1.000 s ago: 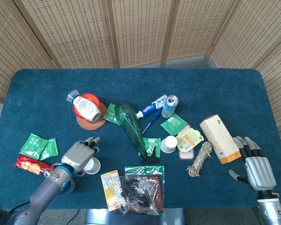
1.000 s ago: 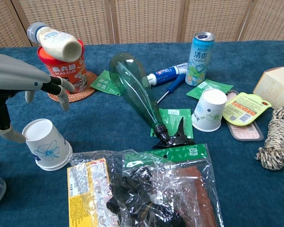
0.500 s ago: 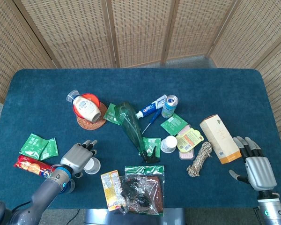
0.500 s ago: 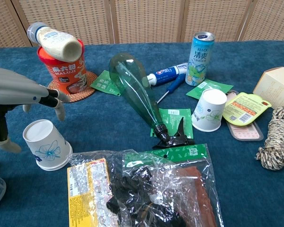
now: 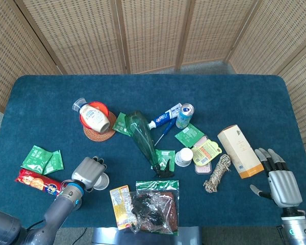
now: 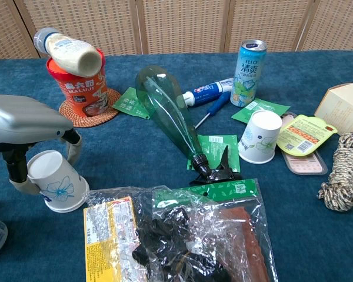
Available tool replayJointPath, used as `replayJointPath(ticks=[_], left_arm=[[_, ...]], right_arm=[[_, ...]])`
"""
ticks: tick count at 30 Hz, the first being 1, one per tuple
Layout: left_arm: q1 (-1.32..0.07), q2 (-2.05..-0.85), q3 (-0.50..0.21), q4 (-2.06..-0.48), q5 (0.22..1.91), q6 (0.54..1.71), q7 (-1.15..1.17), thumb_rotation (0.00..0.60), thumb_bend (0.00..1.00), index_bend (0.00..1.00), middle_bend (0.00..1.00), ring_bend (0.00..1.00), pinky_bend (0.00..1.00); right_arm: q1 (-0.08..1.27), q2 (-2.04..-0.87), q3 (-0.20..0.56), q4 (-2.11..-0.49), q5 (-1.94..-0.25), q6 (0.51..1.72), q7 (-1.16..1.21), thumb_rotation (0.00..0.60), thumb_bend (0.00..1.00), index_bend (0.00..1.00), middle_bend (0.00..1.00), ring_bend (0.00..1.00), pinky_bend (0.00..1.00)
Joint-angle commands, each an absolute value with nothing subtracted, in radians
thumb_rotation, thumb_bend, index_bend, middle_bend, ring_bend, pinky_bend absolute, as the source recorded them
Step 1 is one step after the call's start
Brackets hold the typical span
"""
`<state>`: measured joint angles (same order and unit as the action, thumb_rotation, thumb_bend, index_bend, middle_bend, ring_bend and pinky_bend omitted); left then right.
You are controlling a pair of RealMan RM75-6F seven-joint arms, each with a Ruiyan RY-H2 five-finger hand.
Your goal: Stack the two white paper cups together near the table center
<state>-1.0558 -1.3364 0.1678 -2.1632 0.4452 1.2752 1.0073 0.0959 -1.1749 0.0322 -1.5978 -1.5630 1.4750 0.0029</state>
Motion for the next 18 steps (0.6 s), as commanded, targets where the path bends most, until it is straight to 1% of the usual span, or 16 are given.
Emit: replayJointPath(ticks=[1, 5, 9, 14, 18], left_arm=[[-1.045, -1.363, 0.164, -2.152, 0.444, 1.303, 1.029, 0.6, 0.26, 0.51, 0.42, 0.35, 0.57], [-1.036, -1.376, 0.15, -2.15, 0.448, 1.334, 1.038, 0.6, 0.27, 0.53, 0.44, 0.36, 0.58], [-1.017, -1.362, 0.127, -2.143, 0.508, 1.36, 1.008, 0.6, 0.27, 0.53, 0.44, 0.36, 0.58], [-0.991, -1.359, 0.092, -2.109, 0.578, 1.363, 0.949, 0.6, 0.27, 0.53, 0.44, 0.36, 0.58], [-0.984, -1.376, 0.049, -2.068, 0.581, 1.358, 0.931, 0.6, 0.27, 0.53, 0.44, 0.36, 0.58]], right_arm=[[0.096, -1.174, 0.032, -1.598, -1.563, 1.475, 0.004, 0.6, 0.02, 0.0, 0.0, 0.0, 0.17], [0.095, -1.173, 0.033, -1.599, -1.564, 1.477, 0.005, 0.6, 0.02, 0.0, 0.0, 0.0, 0.17], [0.096, -1.173, 0.032, -1.598, -1.563, 1.475, 0.005, 0.6, 0.03, 0.0, 0.0, 0.0, 0.17], [0.096, -1.175, 0.028, -1.598, -1.566, 1.47, -0.002, 0.6, 0.03, 0.0, 0.0, 0.0, 0.17], [0.096, -1.176, 0.027, -1.598, -1.566, 1.47, -0.005, 0.6, 0.02, 0.0, 0.0, 0.0, 0.17]])
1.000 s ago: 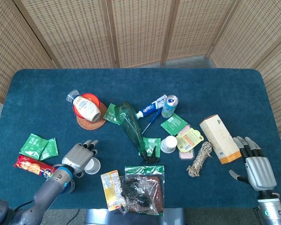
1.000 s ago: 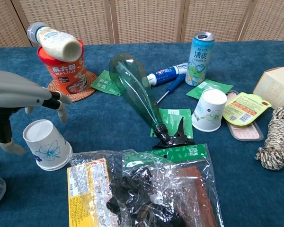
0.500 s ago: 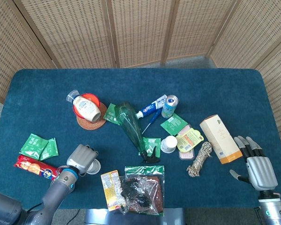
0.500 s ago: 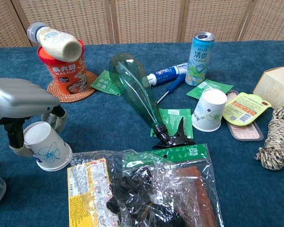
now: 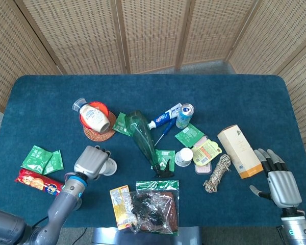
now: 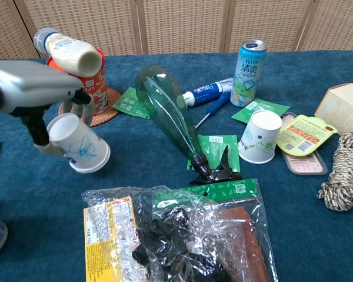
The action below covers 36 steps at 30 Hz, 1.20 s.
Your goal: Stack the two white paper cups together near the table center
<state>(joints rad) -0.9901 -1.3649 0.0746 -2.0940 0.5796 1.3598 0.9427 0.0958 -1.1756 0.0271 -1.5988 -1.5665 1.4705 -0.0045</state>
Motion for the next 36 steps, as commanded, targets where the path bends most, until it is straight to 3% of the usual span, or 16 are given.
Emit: replayJointPath(ticks=[1, 18, 26, 31, 36], left_arm=[[-0.984, -1.382, 0.038, -2.058, 0.577, 1.356, 0.929, 0.6, 0.27, 0.53, 0.44, 0.36, 0.58], [-1.003, -1.502, -0.074, -1.93, 0.482, 1.32, 0.951, 0.6, 0.27, 0.51, 0.42, 0.36, 0.57], [-0.991, -1.521, -0.081, -1.917, 0.497, 1.329, 0.954, 0.6, 0.27, 0.39, 0.21, 0.2, 0.53], [-0.978, -1.511, -0.08, -1.925, 0.515, 1.321, 0.942, 0.6, 0.26, 0.29, 0.01, 0.03, 0.45], [-0.967, -1.501, -0.081, -1.927, 0.541, 1.318, 0.931, 0.6, 0.26, 0.23, 0.0, 0.0, 0.4]], right_arm=[[0.096, -1.176, 0.027, -1.599, -1.565, 1.47, -0.004, 0.6, 0.02, 0.0, 0.0, 0.0, 0.17], [0.097, -1.174, 0.026, -1.596, -1.564, 1.465, 0.004, 0.6, 0.02, 0.0, 0.0, 0.0, 0.17], [0.097, -1.175, 0.024, -1.596, -1.567, 1.464, 0.005, 0.6, 0.02, 0.0, 0.0, 0.0, 0.17], [0.097, -1.175, 0.024, -1.596, -1.568, 1.465, 0.003, 0.6, 0.03, 0.0, 0.0, 0.0, 0.17], [0.098, -1.177, 0.021, -1.596, -1.568, 1.461, 0.002, 0.6, 0.02, 0.0, 0.0, 0.0, 0.17]])
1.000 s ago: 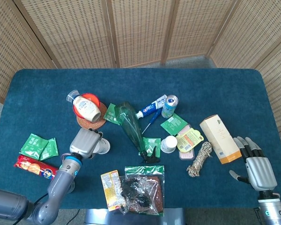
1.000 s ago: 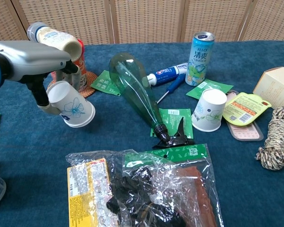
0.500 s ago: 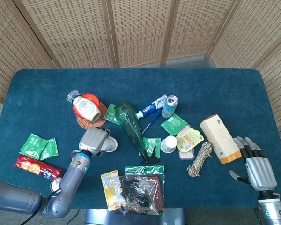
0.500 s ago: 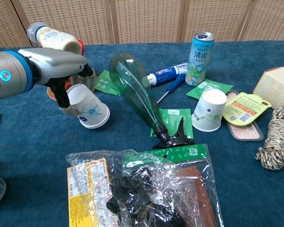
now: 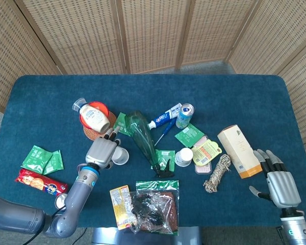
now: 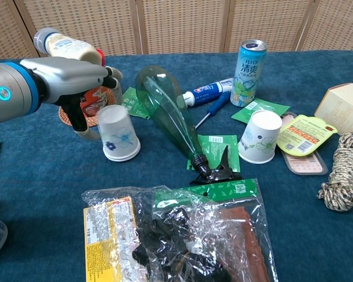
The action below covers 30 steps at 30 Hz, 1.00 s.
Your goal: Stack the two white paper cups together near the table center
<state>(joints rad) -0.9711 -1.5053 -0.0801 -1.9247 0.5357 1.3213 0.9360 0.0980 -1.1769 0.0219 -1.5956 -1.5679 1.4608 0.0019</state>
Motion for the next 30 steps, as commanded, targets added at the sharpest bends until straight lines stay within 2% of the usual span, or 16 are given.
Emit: replayJointPath(ticks=[1, 7, 12, 17, 24, 26, 30], left_arm=[[-0.965, -1.499, -0.082, -1.929, 0.541, 1.316, 0.931, 0.6, 0.26, 0.22, 0.0, 0.0, 0.39], [-0.951, -1.476, -0.085, -1.962, 0.56, 1.292, 0.903, 0.6, 0.26, 0.17, 0.0, 0.0, 0.36], [-0.94, -1.413, -0.089, -2.021, 0.612, 1.192, 0.817, 0.6, 0.25, 0.11, 0.0, 0.0, 0.32], [-0.924, -1.353, -0.083, -2.07, 0.682, 1.126, 0.739, 0.6, 0.25, 0.09, 0.0, 0.0, 0.27], [-0.874, -1.19, -0.064, -2.212, 0.825, 1.076, 0.62, 0.6, 0.23, 0.07, 0.0, 0.0, 0.22], [-0.856, -1.136, -0.055, -2.246, 0.875, 1.067, 0.588, 0.6, 0.23, 0.07, 0.0, 0.0, 0.18], [-0.765, -1.017, -0.01, -2.284, 1.08, 1.107, 0.509, 0.6, 0.23, 0.06, 0.0, 0.0, 0.09]], right_arm=[[0.097, -1.176, 0.021, -1.596, -1.569, 1.462, 0.001, 0.6, 0.02, 0.0, 0.0, 0.0, 0.17], [0.096, -1.175, 0.022, -1.596, -1.568, 1.464, 0.002, 0.6, 0.03, 0.0, 0.0, 0.0, 0.17], [0.097, -1.175, 0.019, -1.596, -1.57, 1.461, 0.0, 0.6, 0.03, 0.0, 0.0, 0.0, 0.17], [0.095, -1.174, 0.019, -1.599, -1.573, 1.466, -0.001, 0.6, 0.03, 0.0, 0.0, 0.0, 0.17], [0.095, -1.175, 0.02, -1.596, -1.572, 1.465, -0.001, 0.6, 0.03, 0.0, 0.0, 0.0, 0.17], [0.095, -1.176, 0.02, -1.593, -1.573, 1.467, -0.002, 0.6, 0.02, 0.0, 0.0, 0.0, 0.17], [0.093, -1.174, 0.024, -1.594, -1.568, 1.472, 0.002, 0.6, 0.03, 0.0, 0.0, 0.0, 0.17]])
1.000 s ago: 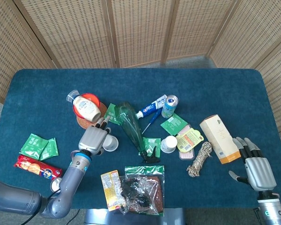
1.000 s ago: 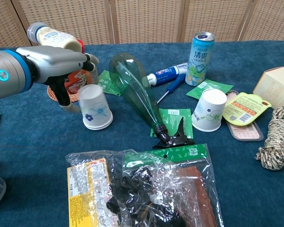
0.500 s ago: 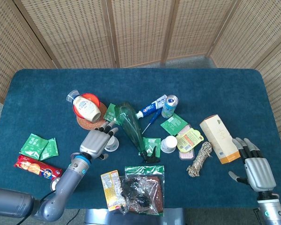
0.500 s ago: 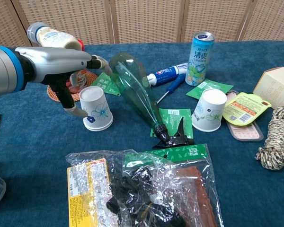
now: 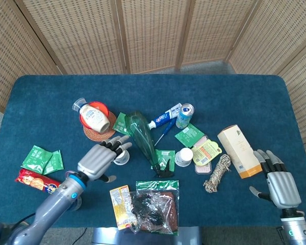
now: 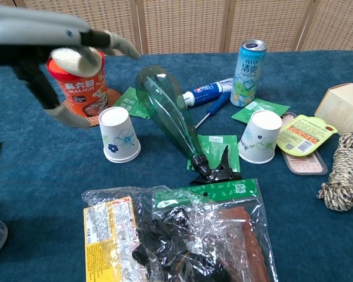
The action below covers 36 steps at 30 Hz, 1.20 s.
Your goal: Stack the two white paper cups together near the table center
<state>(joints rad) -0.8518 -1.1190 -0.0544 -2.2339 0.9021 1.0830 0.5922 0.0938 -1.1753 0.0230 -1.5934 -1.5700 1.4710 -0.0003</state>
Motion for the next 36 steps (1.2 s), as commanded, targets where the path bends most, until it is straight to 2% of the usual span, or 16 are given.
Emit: replayJointPath(ticks=[1, 9, 15, 26, 36], left_arm=[[-0.74, -0.995, 0.003, -2.284, 1.128, 1.124, 0.489, 0.6, 0.23, 0.07, 0.0, 0.0, 0.08], [-0.519, -0.87, 0.103, -2.171, 1.434, 1.303, 0.258, 0.6, 0.23, 0.09, 0.0, 0.0, 0.09], [-0.399, -0.845, 0.146, -2.056, 1.545, 1.403, 0.097, 0.6, 0.23, 0.11, 0.0, 0.0, 0.09], [-0.24, -0.9, 0.164, -1.874, 1.588, 1.52, -0.049, 0.6, 0.23, 0.14, 0.0, 0.0, 0.09], [-0.197, -0.913, 0.143, -1.782, 1.597, 1.52, -0.177, 0.6, 0.23, 0.15, 0.0, 0.0, 0.09]], right_arm=[[0.093, -1.173, 0.026, -1.593, -1.565, 1.471, 0.002, 0.6, 0.03, 0.0, 0.0, 0.0, 0.17], [0.096, -1.177, 0.025, -1.588, -1.559, 1.461, 0.001, 0.6, 0.03, 0.0, 0.0, 0.0, 0.17], [0.098, -1.187, 0.024, -1.578, -1.555, 1.452, -0.01, 0.6, 0.03, 0.0, 0.0, 0.0, 0.17], [0.095, -1.202, 0.022, -1.566, -1.585, 1.481, -0.023, 0.6, 0.03, 0.0, 0.0, 0.0, 0.19], [0.104, -1.258, -0.007, -1.534, -1.636, 1.47, -0.048, 0.6, 0.05, 0.02, 0.0, 0.0, 0.25]])
